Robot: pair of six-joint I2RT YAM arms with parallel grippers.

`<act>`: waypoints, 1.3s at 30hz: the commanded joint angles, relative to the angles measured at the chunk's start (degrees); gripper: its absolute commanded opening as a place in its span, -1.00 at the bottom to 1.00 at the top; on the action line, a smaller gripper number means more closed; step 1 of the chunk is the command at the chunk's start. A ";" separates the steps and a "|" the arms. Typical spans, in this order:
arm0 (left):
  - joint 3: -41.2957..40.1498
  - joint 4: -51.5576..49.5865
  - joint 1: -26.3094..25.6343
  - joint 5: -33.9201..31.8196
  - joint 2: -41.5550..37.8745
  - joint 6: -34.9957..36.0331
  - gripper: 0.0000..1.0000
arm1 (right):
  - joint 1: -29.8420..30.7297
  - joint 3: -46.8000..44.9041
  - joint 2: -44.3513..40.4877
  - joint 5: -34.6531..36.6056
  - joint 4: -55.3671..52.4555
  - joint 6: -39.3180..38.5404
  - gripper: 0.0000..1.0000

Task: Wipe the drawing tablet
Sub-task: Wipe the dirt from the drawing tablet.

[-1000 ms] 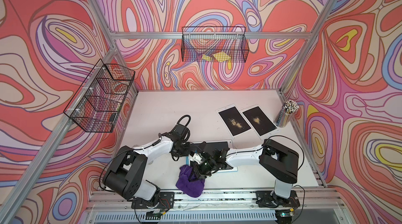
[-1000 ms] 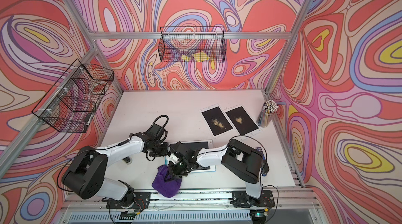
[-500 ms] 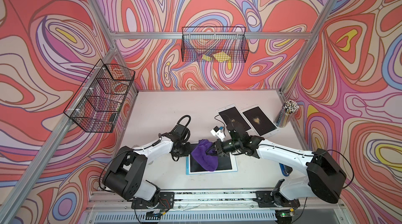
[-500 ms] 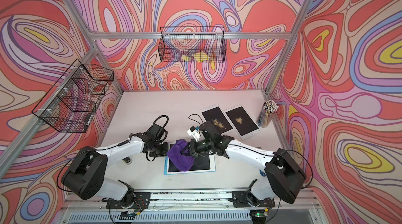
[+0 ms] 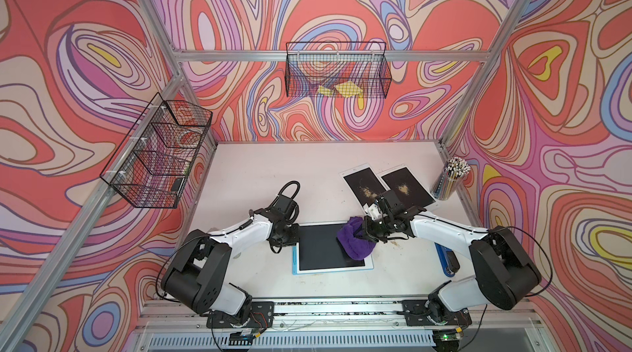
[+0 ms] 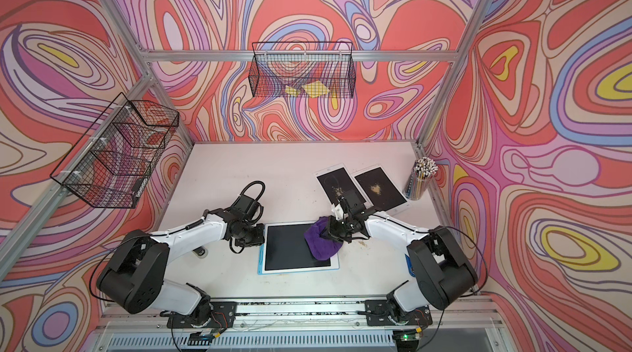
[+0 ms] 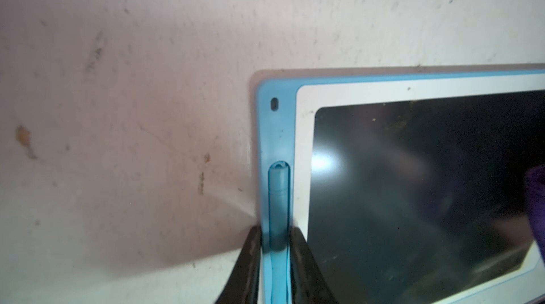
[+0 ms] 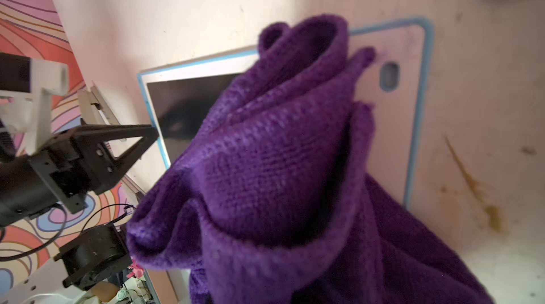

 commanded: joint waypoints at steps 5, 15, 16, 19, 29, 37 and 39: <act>-0.71 -0.66 -0.16 -0.70 0.56 -0.53 -0.59 | 18.43 -2.64 -1.50 -0.56 2.60 4.88 -1.00; 0.23 -1.83 -0.15 -1.09 0.40 -0.19 -0.59 | 30.53 -0.70 -1.19 -6.87 20.69 16.56 -1.00; 0.19 -1.88 -0.21 -1.20 0.18 -0.26 -0.59 | 30.33 1.32 -3.17 -4.50 15.20 13.91 -1.00; 0.17 -1.96 -0.17 -1.21 0.00 -0.15 -0.59 | 25.83 2.77 -8.09 -1.47 6.07 10.79 -1.00; -0.25 -1.53 -0.15 -0.94 -0.13 -0.32 -0.59 | 9.34 -1.95 -11.03 -1.59 -5.14 1.98 -1.00; -0.76 -1.27 -0.21 -0.91 -0.31 -0.53 -0.59 | 17.50 -7.50 1.75 -9.74 21.35 14.69 -1.00; -0.80 -1.23 -0.18 -0.99 -0.31 -0.58 -0.59 | 22.31 -5.55 4.87 -10.85 27.85 18.55 -1.00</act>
